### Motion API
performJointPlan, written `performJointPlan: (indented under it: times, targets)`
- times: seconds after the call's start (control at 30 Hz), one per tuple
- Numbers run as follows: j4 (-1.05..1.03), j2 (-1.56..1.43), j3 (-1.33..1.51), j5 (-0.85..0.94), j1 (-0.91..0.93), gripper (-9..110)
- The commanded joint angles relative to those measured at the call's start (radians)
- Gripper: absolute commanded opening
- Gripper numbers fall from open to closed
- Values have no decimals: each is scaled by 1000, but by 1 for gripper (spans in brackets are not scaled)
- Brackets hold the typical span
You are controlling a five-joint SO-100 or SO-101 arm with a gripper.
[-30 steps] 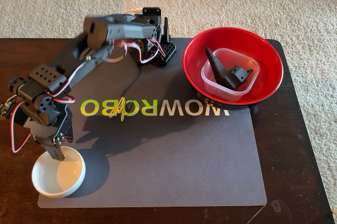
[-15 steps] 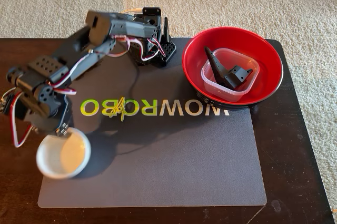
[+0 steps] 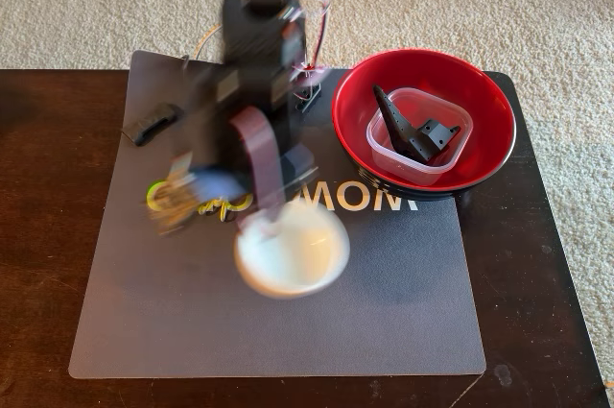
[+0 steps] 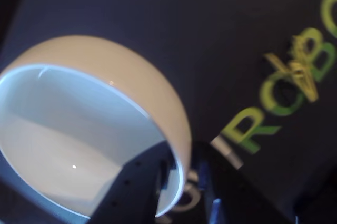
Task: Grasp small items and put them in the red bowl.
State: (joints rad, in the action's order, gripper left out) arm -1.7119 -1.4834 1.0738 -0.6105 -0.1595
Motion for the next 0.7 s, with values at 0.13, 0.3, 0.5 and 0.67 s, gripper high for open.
performJointPlan:
  times: [0.13,0.3,0.5,0.67]
  targets:
    - [5,-400,109,-58,-511,0]
    - [51,-583,468,-101,-790,0]
    - [172,-632,742,-103,-913,0]
    - [268,-627,879,-100,-857,0]
